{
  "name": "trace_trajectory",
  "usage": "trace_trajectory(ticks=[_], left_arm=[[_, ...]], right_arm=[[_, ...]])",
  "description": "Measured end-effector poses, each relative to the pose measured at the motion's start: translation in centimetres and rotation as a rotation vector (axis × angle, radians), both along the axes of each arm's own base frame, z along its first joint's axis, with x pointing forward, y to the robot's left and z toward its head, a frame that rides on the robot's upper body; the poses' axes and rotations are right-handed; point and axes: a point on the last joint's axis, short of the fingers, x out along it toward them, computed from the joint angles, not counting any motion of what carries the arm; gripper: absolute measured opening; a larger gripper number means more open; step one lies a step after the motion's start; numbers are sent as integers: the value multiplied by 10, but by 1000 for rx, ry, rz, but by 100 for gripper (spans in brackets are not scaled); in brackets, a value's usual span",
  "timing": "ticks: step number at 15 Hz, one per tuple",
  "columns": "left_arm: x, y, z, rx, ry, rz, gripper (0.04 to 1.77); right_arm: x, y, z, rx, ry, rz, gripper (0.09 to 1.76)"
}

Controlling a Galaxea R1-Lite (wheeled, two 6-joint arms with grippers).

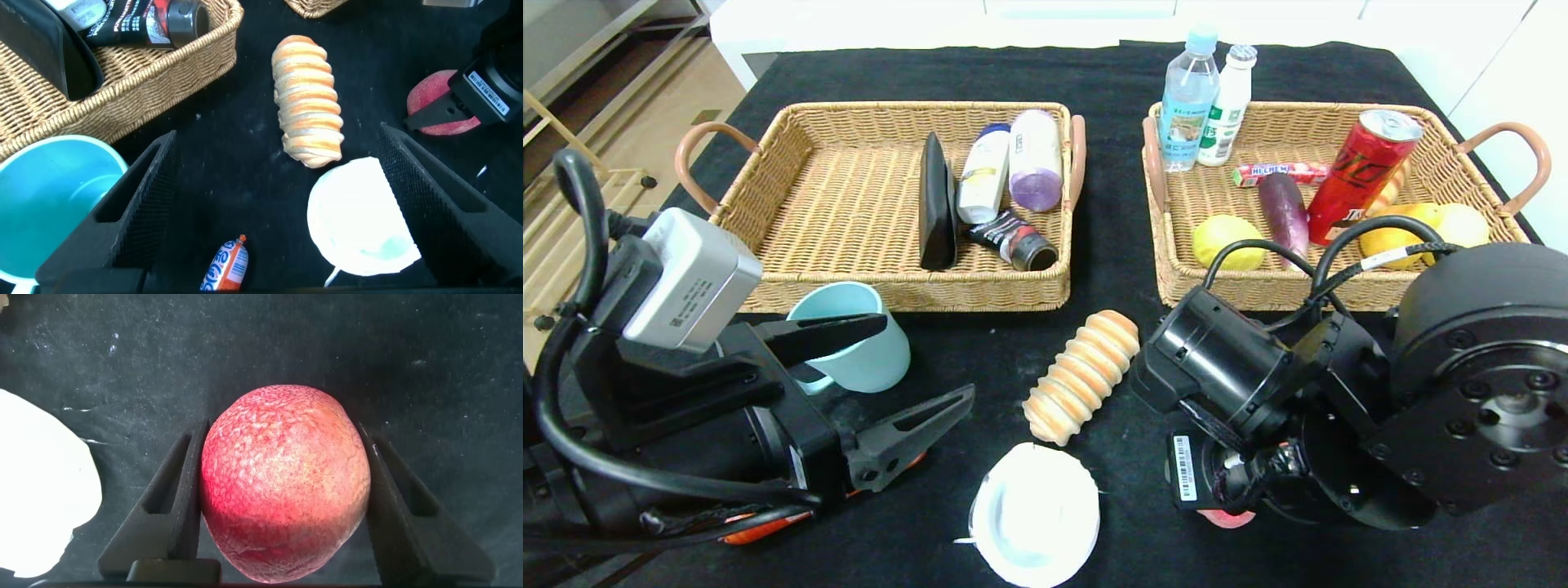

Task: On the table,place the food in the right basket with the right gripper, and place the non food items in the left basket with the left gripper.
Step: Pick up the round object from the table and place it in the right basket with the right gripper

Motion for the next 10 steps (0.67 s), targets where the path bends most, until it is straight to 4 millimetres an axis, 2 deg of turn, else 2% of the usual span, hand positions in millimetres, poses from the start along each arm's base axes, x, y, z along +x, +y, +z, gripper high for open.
trace_trajectory(ticks=[6, 10], left_arm=[[0, 0, -1, 12, -5, -2, 172], [0, 0, 0, 11, -6, -1, 172]], right_arm=[[0, 0, -2, -6, 4, 0, 117], [-2, -3, 4, 1, -6, 2, 116]])
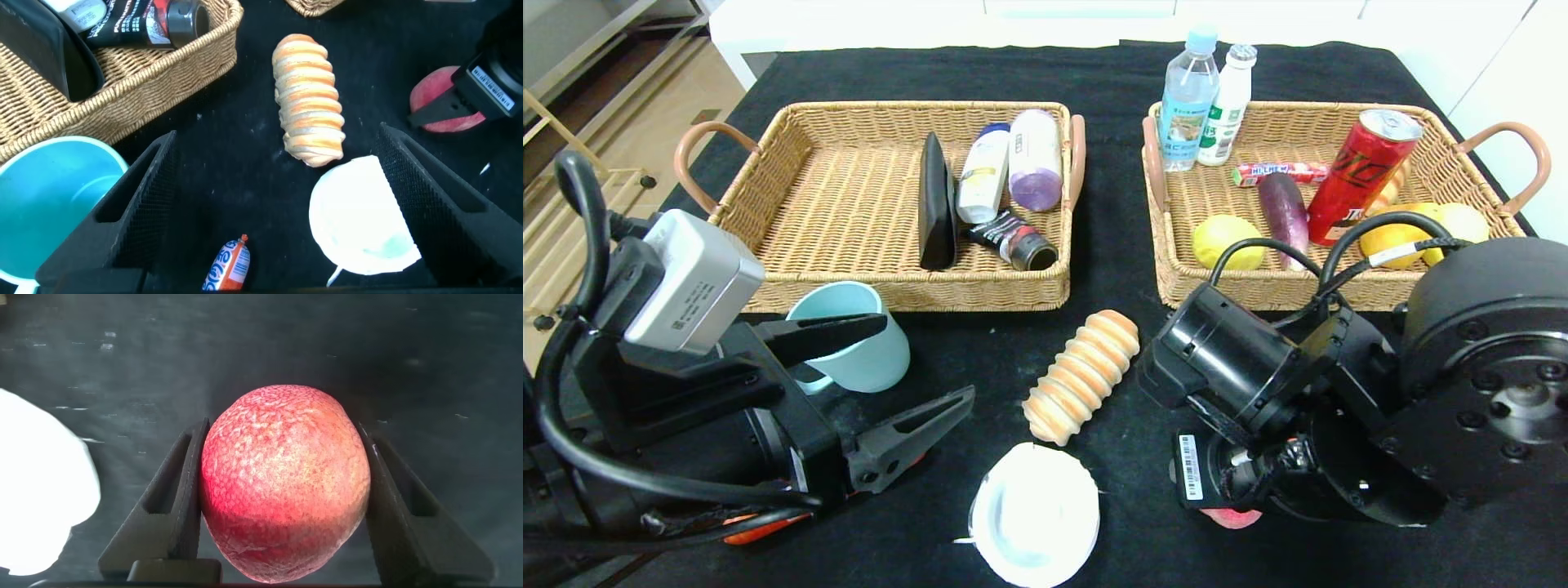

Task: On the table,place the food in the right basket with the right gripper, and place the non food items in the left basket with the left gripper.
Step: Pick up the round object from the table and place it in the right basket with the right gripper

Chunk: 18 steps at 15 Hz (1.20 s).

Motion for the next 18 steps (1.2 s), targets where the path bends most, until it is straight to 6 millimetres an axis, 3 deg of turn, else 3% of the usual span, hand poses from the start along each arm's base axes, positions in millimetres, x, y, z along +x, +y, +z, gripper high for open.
trace_trajectory(ticks=[5, 10, 15, 18], left_arm=[[1, 0, -1, 3, 5, 0, 172], [1, -1, -2, 7, 10, -2, 172], [1, -1, -2, 6, 9, -1, 172], [1, -1, -2, 6, 9, -1, 172]], right_arm=[[-8, -18, 34, -18, -135, 33, 116], [-3, -26, 74, 12, -297, -1, 116], [28, -29, 103, 39, -484, 13, 116], [48, -32, 106, -14, -574, -33, 116]])
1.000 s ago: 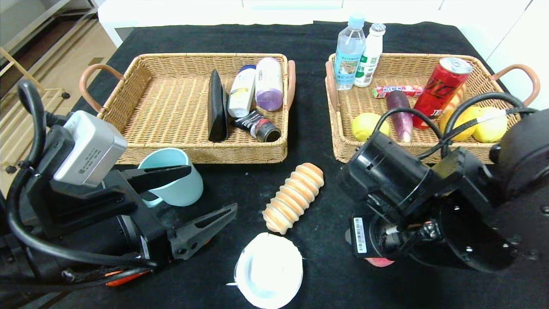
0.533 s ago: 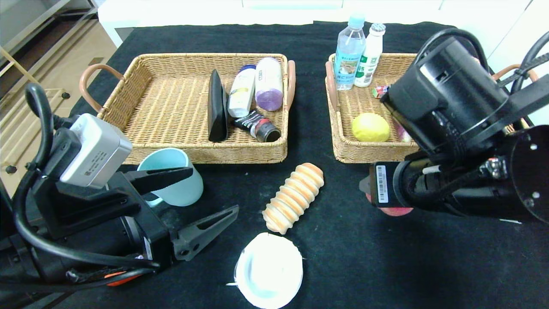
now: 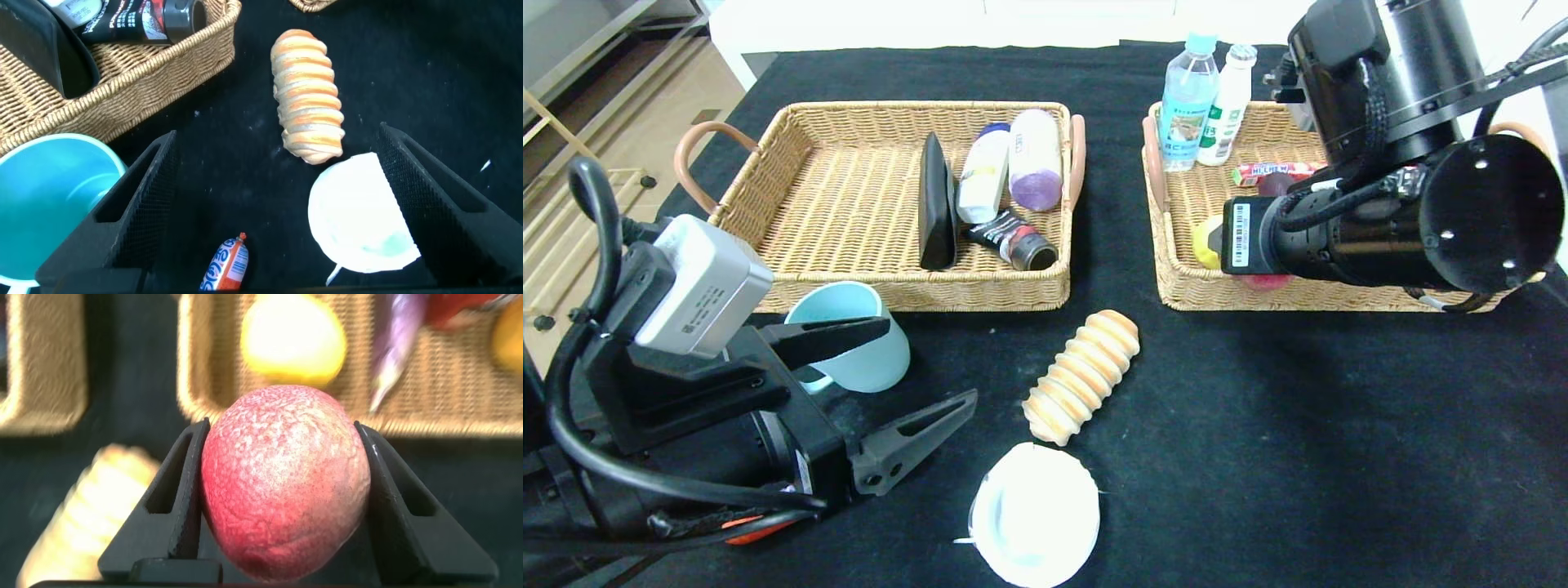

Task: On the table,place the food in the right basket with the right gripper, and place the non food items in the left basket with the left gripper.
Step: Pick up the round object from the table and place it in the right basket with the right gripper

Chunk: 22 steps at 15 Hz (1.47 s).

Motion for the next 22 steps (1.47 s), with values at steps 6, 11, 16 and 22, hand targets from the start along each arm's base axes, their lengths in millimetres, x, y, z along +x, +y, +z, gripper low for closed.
trace_trajectory(ticks=[6, 11, 16, 22], left_arm=[[0, 0, 0, 0, 0, 1, 172], [0, 0, 0, -1, -2, 1, 172], [0, 0, 1, -3, -4, 1, 172], [0, 0, 0, -1, -2, 0, 172]], right_arm=[[44, -4, 16, -5, -184, -45, 116], [75, 0, 13, 2, -304, -68, 116], [97, -1, 2, 6, -338, -99, 116], [100, -1, 0, 12, -345, -105, 141]])
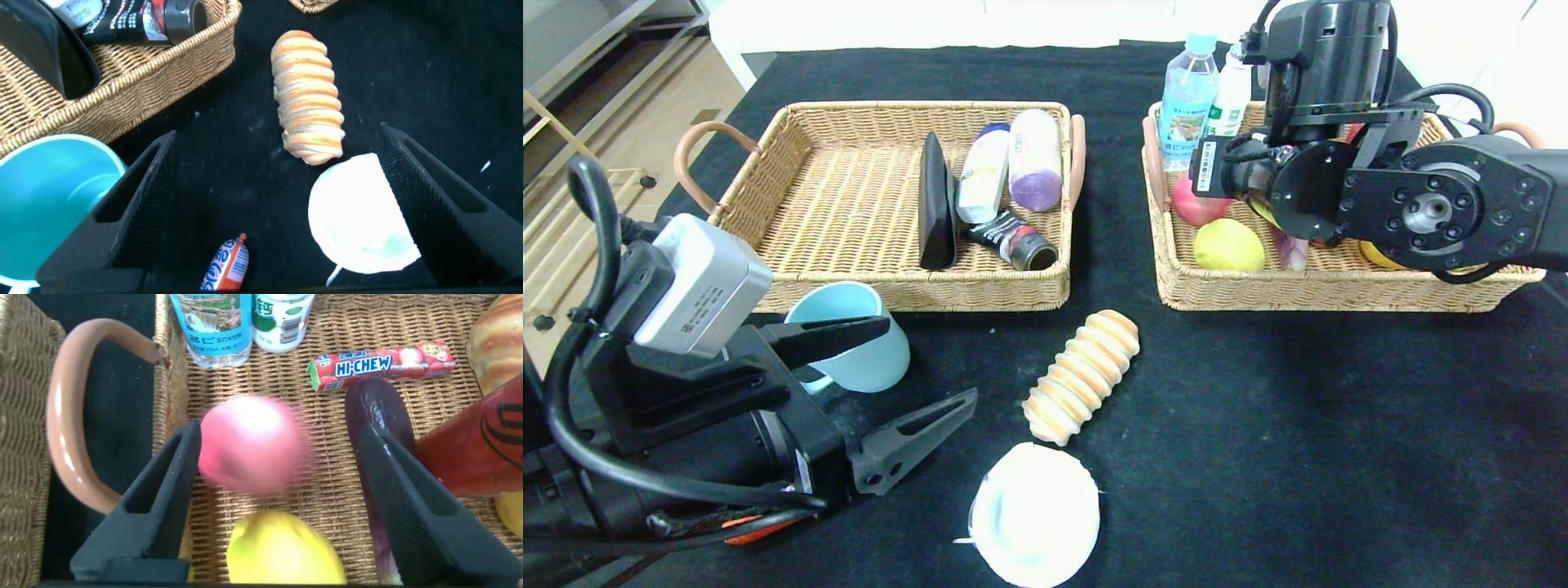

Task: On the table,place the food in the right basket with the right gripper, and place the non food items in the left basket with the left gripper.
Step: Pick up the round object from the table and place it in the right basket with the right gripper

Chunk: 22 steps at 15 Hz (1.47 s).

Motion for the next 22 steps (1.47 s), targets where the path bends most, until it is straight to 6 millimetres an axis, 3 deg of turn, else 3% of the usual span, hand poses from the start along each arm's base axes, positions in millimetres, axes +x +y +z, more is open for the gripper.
trace_trajectory(ticks=[9, 14, 22], left_arm=[[0, 0, 0, 0, 0, 1, 172], [0, 0, -1, 17, -8, 0, 172], [2, -1, -3, 24, 1, 1, 172]], right_arm=[[-17, 11, -2, -2, 17, 39, 161], [-53, 12, -2, -6, 50, 97, 166], [-112, 14, -28, -37, 220, 197, 169]])
